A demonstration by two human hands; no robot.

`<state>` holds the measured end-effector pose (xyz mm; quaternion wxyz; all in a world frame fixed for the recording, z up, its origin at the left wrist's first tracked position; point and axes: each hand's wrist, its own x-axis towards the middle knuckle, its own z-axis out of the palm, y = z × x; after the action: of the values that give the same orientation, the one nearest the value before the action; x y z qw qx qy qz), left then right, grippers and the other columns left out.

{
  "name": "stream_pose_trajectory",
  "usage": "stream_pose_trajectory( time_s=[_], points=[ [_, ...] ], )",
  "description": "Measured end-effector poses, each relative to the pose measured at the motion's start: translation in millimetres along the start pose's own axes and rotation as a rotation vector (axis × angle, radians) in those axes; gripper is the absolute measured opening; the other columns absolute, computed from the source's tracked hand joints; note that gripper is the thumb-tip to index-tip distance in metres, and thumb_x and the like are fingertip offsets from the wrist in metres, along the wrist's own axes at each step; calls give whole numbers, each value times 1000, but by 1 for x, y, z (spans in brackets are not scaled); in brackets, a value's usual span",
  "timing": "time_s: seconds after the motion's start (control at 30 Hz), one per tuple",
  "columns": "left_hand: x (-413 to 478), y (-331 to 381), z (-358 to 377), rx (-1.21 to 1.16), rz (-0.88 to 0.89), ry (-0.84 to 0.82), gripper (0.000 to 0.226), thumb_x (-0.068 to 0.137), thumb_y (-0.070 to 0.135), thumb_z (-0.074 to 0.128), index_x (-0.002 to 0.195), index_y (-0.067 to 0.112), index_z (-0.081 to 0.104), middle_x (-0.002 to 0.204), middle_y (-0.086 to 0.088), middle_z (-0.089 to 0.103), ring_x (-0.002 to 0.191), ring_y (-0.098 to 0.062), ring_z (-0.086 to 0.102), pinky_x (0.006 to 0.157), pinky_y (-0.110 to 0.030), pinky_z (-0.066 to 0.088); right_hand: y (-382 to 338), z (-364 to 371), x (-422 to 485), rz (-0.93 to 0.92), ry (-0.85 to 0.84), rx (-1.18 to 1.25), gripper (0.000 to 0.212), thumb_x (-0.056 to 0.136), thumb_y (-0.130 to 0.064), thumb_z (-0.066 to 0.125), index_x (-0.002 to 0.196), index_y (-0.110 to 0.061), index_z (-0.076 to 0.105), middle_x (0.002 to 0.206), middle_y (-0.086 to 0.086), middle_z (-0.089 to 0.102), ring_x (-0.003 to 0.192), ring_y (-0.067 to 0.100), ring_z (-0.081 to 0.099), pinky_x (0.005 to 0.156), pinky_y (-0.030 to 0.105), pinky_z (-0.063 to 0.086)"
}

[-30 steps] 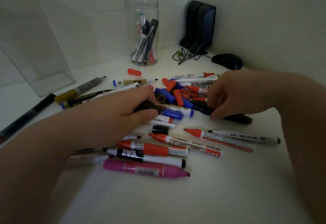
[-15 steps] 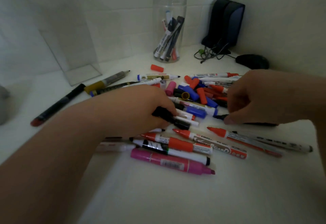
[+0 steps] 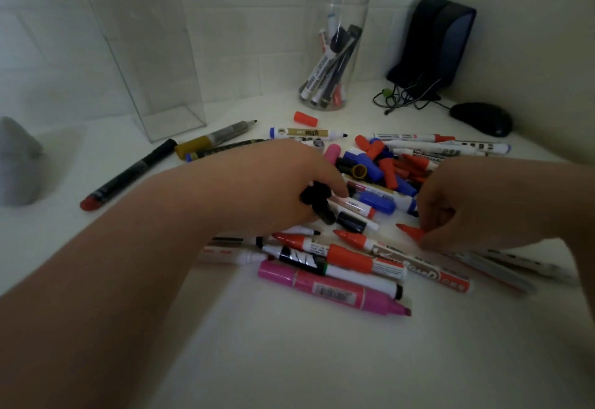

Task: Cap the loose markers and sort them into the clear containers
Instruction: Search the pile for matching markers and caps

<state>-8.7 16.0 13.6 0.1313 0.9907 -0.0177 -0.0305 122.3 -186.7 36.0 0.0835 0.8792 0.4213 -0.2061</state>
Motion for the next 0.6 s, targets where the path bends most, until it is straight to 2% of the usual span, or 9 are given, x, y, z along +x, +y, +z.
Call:
stream_pose_trajectory(
  time_s=[0.13,0.2,0.27,0.33,0.43,0.5,0.6],
  points=[
    [-3,0,-5,-31,-17,24,53,92,20,70,133,50,55,103,30,58,92,6,55,86,-17,45,4,-2,0,-36,92,70,15,79,-41,76,74,-31,67,64,-17,64,63,-17,55,48,8,37],
    [-3,-2,-5,-41,-27,19,57,90,13,70,132,48,57,102,27,63,94,6,59,90,-18,49,5,-2,-1,-55,114,110,14,79,-39,77,75,-29,67,62,-29,61,60,-18,53,47,7,38],
    [-2,-3,-6,-26,-32,23,58,90,8,67,131,47,58,99,28,63,93,8,59,90,-16,48,6,-2,-1,-83,152,129,16,79,-38,78,73,-29,66,64,-38,57,62,-18,53,47,7,39],
    [-3,-3,-6,-22,-18,56,53,90,9,65,126,47,61,93,31,58,89,12,55,83,-11,43,7,-3,-1,-104,189,148,17,78,-37,79,71,-29,65,65,-35,58,61,-15,54,47,7,40],
    [-11,1,-10,-98,77,206,24,88,28,64,101,49,66,85,28,58,86,10,56,69,-10,40,10,-5,-2,-122,233,184,14,76,-33,79,73,-27,67,61,-30,60,55,-11,54,48,6,40],
    [-16,11,-12,-128,131,189,8,81,50,62,89,47,64,84,26,59,84,6,57,65,-11,41,12,-6,-4,-136,269,193,14,75,-34,79,72,-26,68,63,-26,62,57,-8,56,49,7,41],
    [-13,24,-5,-61,138,44,26,75,65,58,97,50,63,88,30,56,89,11,53,65,-9,39,16,-6,-6,-155,307,210,16,72,-34,80,67,-26,67,62,-20,63,56,-3,57,49,9,41]
  ],
)
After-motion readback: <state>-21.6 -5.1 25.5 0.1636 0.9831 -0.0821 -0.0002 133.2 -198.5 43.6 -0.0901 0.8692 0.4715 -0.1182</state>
